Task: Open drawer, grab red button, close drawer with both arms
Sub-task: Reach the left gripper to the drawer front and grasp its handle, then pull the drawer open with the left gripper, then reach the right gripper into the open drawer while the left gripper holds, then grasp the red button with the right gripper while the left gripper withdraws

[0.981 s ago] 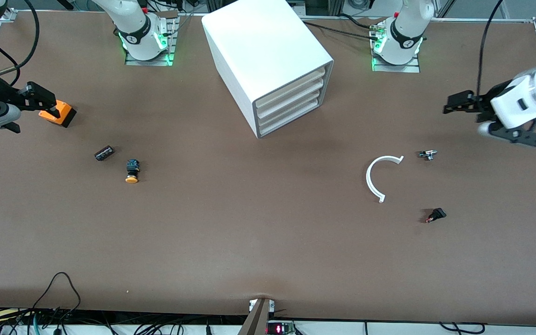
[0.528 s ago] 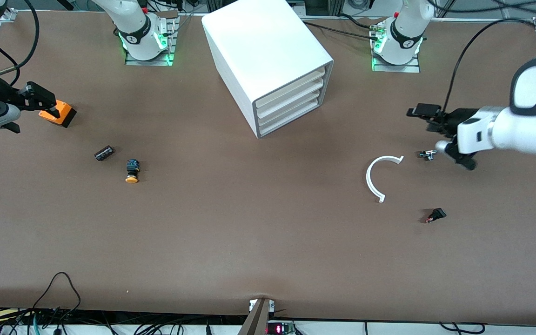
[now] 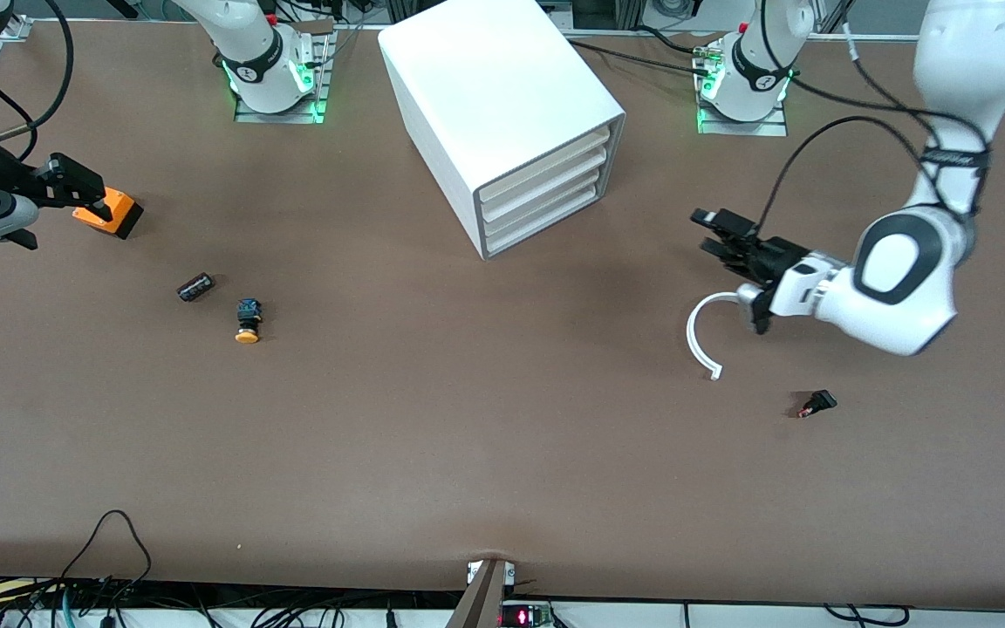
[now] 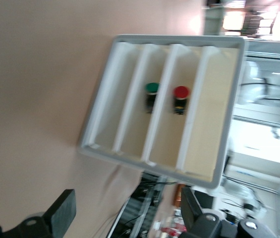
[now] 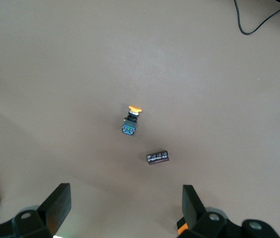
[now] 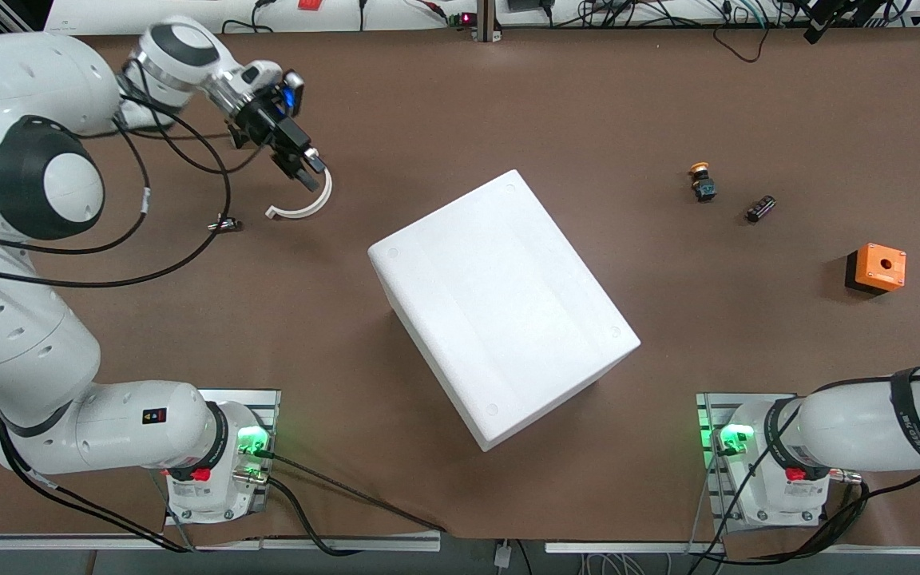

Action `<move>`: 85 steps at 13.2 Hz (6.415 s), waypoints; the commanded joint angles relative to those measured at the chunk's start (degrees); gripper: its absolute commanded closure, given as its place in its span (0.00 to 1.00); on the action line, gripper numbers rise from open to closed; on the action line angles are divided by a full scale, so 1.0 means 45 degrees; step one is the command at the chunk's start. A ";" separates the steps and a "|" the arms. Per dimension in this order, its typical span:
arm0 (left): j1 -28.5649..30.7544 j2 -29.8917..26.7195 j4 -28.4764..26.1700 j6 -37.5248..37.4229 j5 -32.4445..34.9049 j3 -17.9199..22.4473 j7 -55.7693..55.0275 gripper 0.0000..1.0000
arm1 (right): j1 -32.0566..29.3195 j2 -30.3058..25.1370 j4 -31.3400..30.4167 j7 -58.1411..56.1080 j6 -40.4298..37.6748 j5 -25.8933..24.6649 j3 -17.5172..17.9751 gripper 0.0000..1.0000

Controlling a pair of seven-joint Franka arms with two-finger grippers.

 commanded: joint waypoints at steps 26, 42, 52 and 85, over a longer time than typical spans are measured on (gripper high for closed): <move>-0.2078 0.2420 -0.1816 0.3986 -0.4873 -0.3231 0.1984 0.89 | -0.0113 0.0175 0.0326 0.0129 -0.0050 -0.0152 0.0107 0.01; -0.1296 0.2517 -0.0547 0.4006 -0.5010 -0.2119 0.0207 0.86 | 0.0003 0.0916 0.0228 -0.0144 0.0343 -0.0014 0.0145 0.01; -0.1277 0.2498 0.0274 0.4006 -0.4990 -0.1024 -0.1315 0.82 | 0.3281 0.1852 0.0947 0.1393 0.0048 0.0840 0.0224 0.01; 0.2805 0.0214 0.5624 0.1427 1.1019 -0.1023 -0.3485 0.00 | 1.1469 0.9315 0.5990 1.3274 0.2801 0.0161 0.0185 0.14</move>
